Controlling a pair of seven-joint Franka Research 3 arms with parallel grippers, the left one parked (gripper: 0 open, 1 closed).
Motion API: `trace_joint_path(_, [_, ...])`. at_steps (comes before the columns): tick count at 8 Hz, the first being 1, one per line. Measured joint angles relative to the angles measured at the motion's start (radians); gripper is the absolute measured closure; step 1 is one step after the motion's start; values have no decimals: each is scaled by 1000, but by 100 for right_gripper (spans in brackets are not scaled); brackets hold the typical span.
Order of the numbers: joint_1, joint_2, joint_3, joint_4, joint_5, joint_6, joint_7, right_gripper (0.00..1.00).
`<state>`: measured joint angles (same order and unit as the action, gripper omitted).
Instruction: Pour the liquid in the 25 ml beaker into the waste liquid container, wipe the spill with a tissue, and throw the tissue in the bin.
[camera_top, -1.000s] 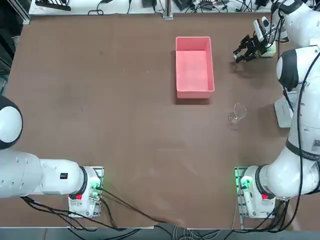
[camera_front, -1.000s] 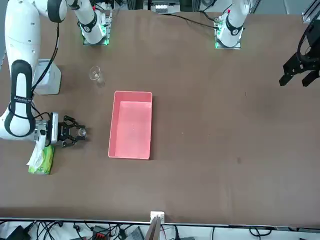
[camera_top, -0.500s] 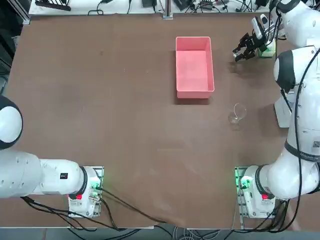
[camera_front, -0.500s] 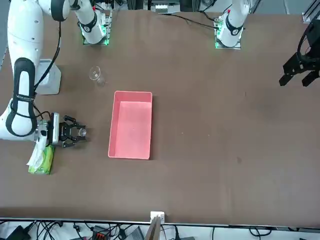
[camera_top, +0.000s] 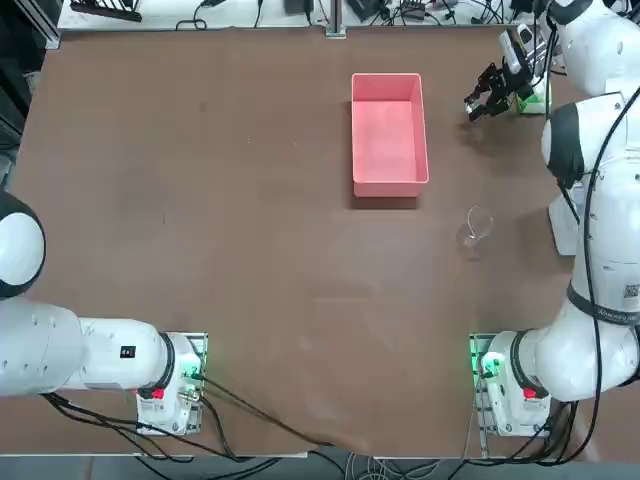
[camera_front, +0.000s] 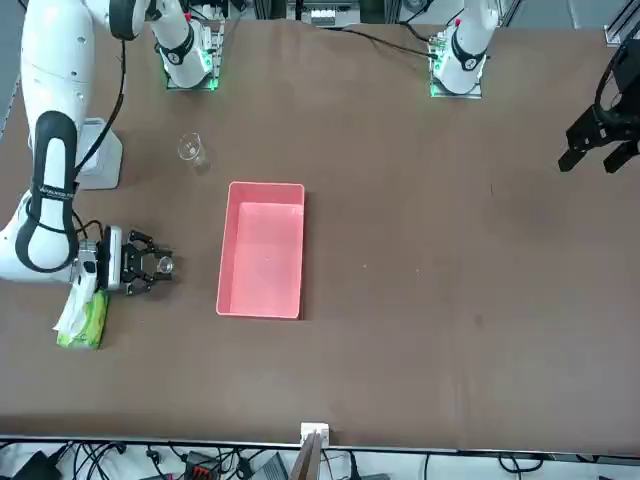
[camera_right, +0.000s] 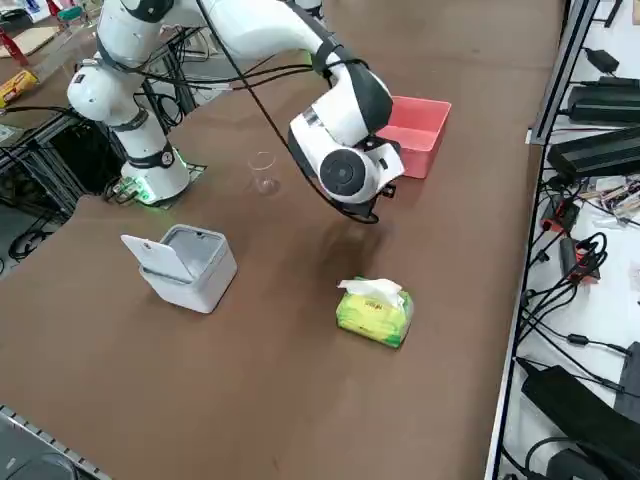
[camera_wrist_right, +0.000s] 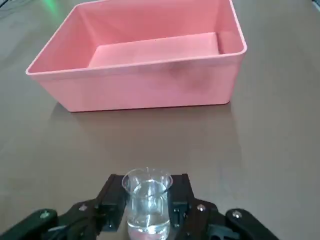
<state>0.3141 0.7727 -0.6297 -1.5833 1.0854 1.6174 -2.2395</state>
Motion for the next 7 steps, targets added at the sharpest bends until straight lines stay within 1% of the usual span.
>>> trace_joint_path(7, [80,-1,-68,-6,0,0,45,53])
